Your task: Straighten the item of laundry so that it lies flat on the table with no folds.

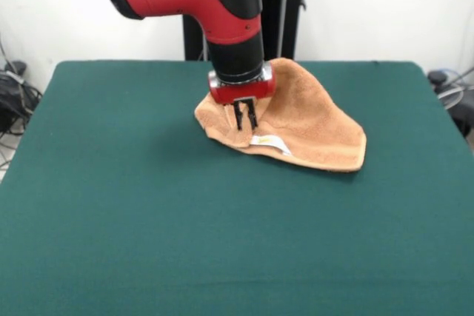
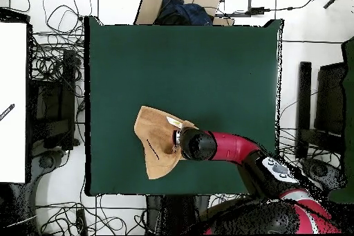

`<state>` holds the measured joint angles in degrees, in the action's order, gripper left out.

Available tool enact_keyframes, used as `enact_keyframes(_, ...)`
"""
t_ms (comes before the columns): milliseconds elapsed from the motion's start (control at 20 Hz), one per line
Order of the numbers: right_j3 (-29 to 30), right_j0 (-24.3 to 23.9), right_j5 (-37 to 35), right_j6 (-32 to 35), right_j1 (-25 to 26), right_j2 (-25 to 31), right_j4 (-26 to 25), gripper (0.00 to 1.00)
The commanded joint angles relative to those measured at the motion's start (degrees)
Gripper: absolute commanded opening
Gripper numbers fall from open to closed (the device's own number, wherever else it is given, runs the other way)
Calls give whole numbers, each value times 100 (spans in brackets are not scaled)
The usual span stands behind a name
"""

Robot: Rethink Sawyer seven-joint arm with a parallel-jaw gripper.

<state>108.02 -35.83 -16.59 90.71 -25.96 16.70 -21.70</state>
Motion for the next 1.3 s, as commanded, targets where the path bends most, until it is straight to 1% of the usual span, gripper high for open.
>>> enact_keyframes(50,-424,60,460,398,261,-59,-366,0)
enact_keyframes(200,-397,115,494,472,205,-110,-353,0)
enact_keyframes(300,-266,106,509,575,87,-84,-268,0)
enact_keyframes(450,82,116,211,618,-557,21,-109,0)
enact_keyframes(550,206,101,-56,579,-842,135,19,0)
enact_keyframes(700,248,24,-28,555,-831,256,56,0)
enact_keyframes(1150,274,5,122,616,-854,289,63,0)
enact_keyframes(1300,276,66,131,690,-898,217,81,0)
